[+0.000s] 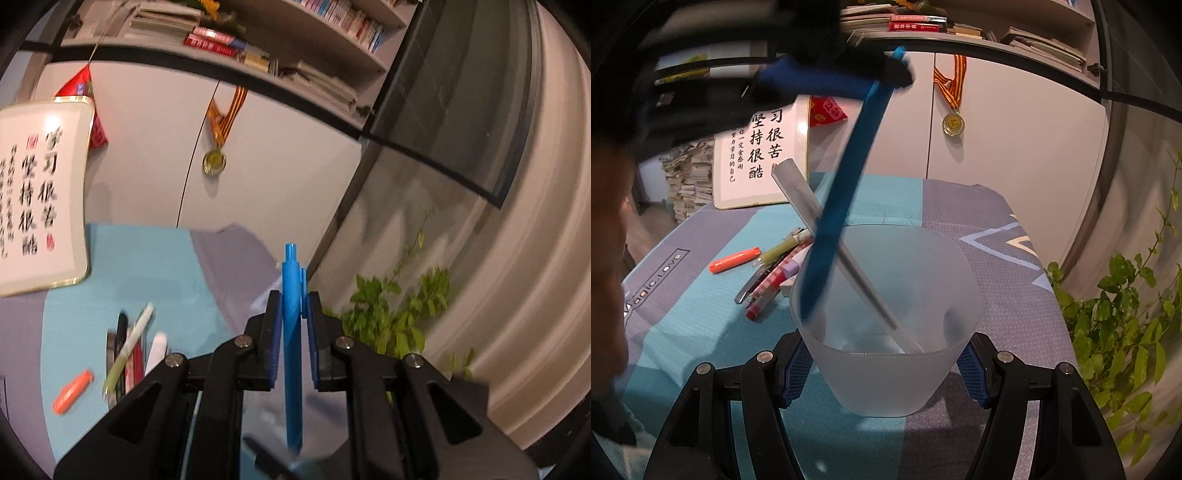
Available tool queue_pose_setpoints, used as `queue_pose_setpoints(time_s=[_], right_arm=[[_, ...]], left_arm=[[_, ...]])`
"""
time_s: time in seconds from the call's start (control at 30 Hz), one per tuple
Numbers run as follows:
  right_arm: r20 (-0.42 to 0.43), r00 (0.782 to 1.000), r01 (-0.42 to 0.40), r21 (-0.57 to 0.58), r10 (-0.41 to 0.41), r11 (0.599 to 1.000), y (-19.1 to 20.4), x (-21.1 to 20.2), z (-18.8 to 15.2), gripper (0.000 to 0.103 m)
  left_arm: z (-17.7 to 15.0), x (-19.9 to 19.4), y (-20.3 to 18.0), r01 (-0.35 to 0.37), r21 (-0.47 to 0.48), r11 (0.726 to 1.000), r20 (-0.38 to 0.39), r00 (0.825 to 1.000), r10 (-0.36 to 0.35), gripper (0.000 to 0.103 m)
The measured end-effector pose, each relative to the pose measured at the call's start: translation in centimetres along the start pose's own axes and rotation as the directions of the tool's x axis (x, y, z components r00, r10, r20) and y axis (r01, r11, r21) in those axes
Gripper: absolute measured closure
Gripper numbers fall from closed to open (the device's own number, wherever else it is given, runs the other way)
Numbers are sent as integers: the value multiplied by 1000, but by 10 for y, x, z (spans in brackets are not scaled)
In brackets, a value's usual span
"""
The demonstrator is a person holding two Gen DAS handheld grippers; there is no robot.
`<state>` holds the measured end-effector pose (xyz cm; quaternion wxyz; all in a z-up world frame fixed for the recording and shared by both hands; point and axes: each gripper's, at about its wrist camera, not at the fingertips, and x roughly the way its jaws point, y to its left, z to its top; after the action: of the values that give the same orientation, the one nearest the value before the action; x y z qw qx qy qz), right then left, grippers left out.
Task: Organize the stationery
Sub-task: 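Lift the blue pen with the left tool and insert it into the cup, then grasp the silver pen with the left tool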
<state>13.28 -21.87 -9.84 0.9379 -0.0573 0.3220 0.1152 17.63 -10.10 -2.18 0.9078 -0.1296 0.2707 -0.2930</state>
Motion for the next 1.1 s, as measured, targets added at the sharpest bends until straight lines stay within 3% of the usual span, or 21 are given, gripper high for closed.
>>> queue_pose_setpoints(time_s=[0.17,0.27,0.33,0.4,0.5,0.57,0.63,0.7,0.8,0.9,1.03,1.1], right_arm=[[2,1000,19,-30,-19,999,7,0,0,34],[2,1000,16,-27,-16,999,7,-1,-1,34],[1,1000,14,-20,-14,1000,5,-1,-1,34],[0,1000,15,-19,-15,1000,5,-1,-1,34],[0,1000,17,-22,-17,1000,5,0,-1,34],[0,1000,17,-21,-17,1000,5,-1,-1,34],[-1,1000,16,-20,-16,1000,5,-1,-1,34],[0,1000,16,-21,-16,1000,5,-1,-1,34],[-1,1000,16,-20,-16,1000,5,-1,-1,34],[-1,1000,16,-20,-16,1000,5,-1,-1,34],[-1,1000,16,-20,-16,1000,5,-1,-1,34],[-1,1000,17,-21,-17,1000,5,-1,-1,34]], left_arm=[[-15,-20,18,14,-57,998,-42,999,-16,90],[-15,-28,15,11,-41,999,-76,997,-14,91],[-15,-33,12,15,-21,1000,-94,995,-17,84],[-16,-37,10,23,-15,1000,-111,993,-25,61],[-19,-52,12,1,11,1000,-92,996,0,59],[-24,-64,21,-75,12,997,-68,995,75,59],[-31,-66,36,-165,10,986,-86,983,165,61],[-45,-60,56,-246,21,969,-146,958,247,61],[-68,-47,86,-366,24,930,-221,905,362,67],[-79,-31,101,-389,30,921,-282,881,381,73],[-85,-10,99,-390,85,917,-304,866,396,74],[-85,-2,102,-385,86,919,-317,864,391,81]])
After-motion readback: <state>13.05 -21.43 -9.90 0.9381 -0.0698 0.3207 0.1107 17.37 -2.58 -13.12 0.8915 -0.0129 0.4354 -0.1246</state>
